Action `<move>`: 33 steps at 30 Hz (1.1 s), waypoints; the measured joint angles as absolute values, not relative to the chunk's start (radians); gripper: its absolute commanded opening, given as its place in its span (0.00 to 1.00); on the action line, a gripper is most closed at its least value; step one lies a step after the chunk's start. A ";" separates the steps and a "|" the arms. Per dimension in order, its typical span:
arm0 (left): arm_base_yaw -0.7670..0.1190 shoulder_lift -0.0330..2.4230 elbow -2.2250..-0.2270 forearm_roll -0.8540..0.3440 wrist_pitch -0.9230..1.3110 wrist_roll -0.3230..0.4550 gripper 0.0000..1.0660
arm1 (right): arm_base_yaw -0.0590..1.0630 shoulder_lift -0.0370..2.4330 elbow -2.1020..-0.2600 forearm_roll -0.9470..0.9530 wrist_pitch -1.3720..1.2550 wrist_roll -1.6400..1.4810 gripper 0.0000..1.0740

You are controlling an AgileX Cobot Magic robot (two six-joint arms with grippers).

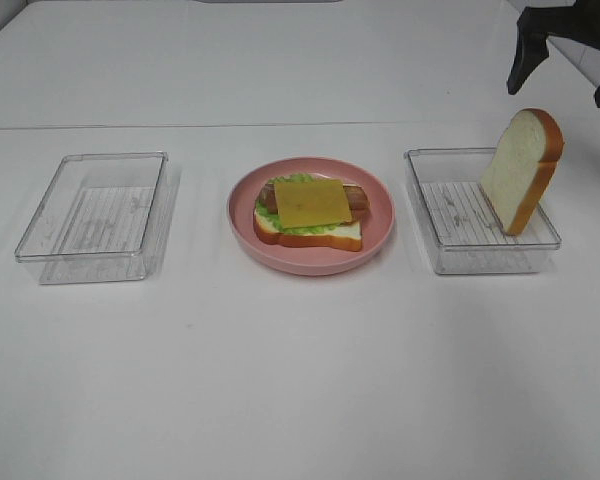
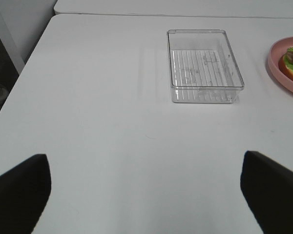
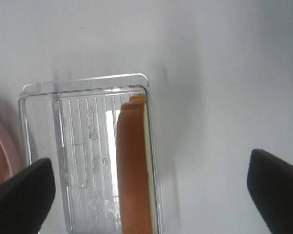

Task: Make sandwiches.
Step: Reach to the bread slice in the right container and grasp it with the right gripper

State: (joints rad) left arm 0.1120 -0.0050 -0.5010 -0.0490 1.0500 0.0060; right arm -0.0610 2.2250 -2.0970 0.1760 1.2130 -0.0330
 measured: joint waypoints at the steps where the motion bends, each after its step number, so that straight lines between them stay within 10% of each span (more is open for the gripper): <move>1: 0.112 -0.005 -0.501 -0.049 1.050 0.006 0.94 | -0.061 2.240 -2.094 0.173 1.212 -0.031 0.92; 25: 0.112 -0.005 -0.501 -0.049 1.050 0.006 0.94 | -0.028 2.315 -1.984 0.158 1.179 -0.014 0.88; 31: 0.112 -0.005 -0.501 -0.049 1.050 0.006 0.94 | -0.028 2.315 -1.984 0.151 1.174 0.000 0.50; 33: 0.112 -0.005 -0.501 -0.049 1.050 0.006 0.94 | -0.027 2.315 -1.984 0.151 1.177 0.018 0.23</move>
